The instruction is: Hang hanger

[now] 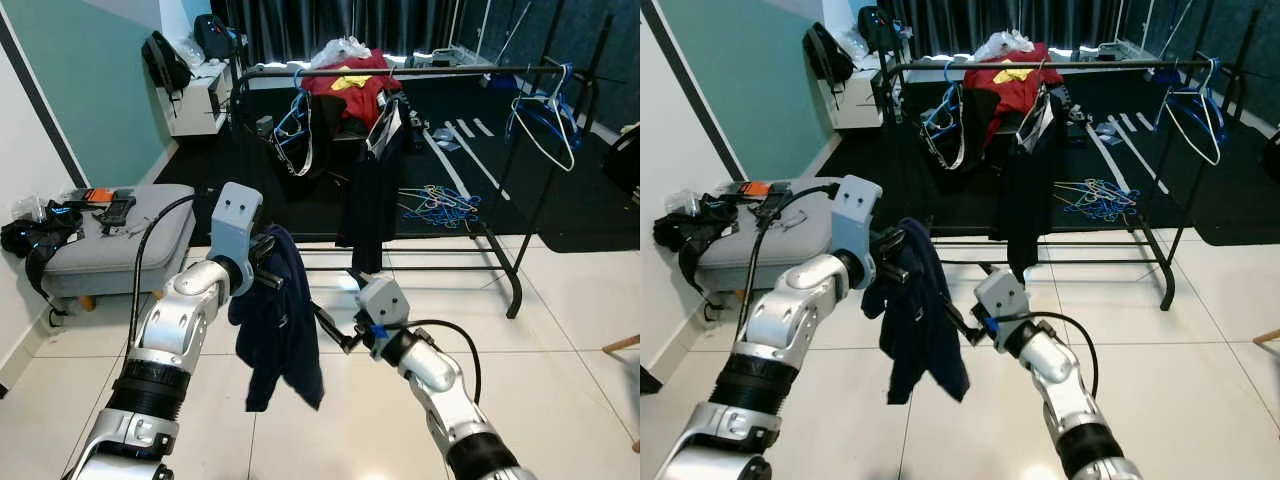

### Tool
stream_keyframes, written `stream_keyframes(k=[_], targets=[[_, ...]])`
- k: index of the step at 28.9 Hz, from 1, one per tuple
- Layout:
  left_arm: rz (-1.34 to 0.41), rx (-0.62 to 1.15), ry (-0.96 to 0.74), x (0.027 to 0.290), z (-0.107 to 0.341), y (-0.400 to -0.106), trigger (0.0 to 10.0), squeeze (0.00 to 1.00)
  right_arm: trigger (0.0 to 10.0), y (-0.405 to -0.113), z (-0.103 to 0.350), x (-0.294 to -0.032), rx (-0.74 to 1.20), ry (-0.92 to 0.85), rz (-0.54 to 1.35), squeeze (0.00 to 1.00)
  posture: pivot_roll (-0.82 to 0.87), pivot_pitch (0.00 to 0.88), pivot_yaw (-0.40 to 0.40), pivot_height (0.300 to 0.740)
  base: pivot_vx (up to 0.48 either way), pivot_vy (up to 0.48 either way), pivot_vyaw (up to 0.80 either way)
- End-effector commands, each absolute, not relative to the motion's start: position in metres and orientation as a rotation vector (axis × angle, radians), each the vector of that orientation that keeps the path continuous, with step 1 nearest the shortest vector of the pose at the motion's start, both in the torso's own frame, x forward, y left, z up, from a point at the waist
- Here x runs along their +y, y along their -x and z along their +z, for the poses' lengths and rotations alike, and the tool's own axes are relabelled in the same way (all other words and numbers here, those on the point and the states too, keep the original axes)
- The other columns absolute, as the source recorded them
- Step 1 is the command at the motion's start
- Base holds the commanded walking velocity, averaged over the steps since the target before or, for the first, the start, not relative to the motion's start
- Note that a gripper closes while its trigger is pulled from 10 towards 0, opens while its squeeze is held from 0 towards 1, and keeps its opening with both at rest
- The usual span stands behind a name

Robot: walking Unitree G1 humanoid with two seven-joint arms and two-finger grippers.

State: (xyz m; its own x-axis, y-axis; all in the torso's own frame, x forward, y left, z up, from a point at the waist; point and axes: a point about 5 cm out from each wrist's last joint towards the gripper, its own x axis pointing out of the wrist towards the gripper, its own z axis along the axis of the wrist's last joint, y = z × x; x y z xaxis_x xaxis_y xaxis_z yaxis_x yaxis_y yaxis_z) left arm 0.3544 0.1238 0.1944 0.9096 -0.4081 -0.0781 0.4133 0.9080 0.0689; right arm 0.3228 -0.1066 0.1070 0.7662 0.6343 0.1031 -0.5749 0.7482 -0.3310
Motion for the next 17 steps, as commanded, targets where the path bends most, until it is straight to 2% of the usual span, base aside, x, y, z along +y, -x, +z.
stream_keyframes(k=[1, 6, 11, 12, 16, 17], targets=[[-0.439, 0.051, -0.081, 0.121, 0.202, -0.353, 10.0, 0.0, 10.0, -0.324, 0.108, -0.096, -0.221, 0.3, 0.723, 0.0, 0.05, 0.0, 0.079, 0.74, 0.0, 0.0, 0.0], [-0.446, 0.051, -0.073, 0.113, 0.207, -0.353, 10.0, 0.0, 10.0, -0.33, 0.117, -0.085, -0.23, 0.288, 0.771, 0.0, 0.04, 0.0, 0.061, 0.74, 0.0, 0.0, 0.0], [-0.45, 0.075, -0.05, 0.112, 0.207, -0.353, 10.0, 0.0, 10.0, -0.337, 0.117, -0.087, -0.207, 0.307, 0.739, 0.0, 0.04, 0.0, 0.061, 0.74, 0.0, 0.0, 0.0], [-0.462, 0.088, -0.046, 0.112, 0.209, -0.354, 10.0, 0.0, 0.0, -0.341, 0.118, -0.091, -0.196, 0.289, 0.708, 0.0, 0.04, 0.0, 0.058, 0.74, 0.0, 0.0, 0.0], [-0.474, 0.087, -0.042, 0.113, 0.216, -0.354, 10.0, 0.0, 0.0, -0.343, 0.12, -0.095, -0.198, 0.287, 0.694, 0.0, 0.04, 0.0, 0.055, 0.74, 0.0, 0.0, 0.0], [-0.478, 0.085, -0.049, 0.113, 0.22, -0.353, 10.0, 0.0, 7.3, -0.344, 0.12, -0.097, -0.202, 0.29, 0.691, 0.0, 0.04, 0.0, 0.059, 0.74, 0.0, 0.0, 0.0]])
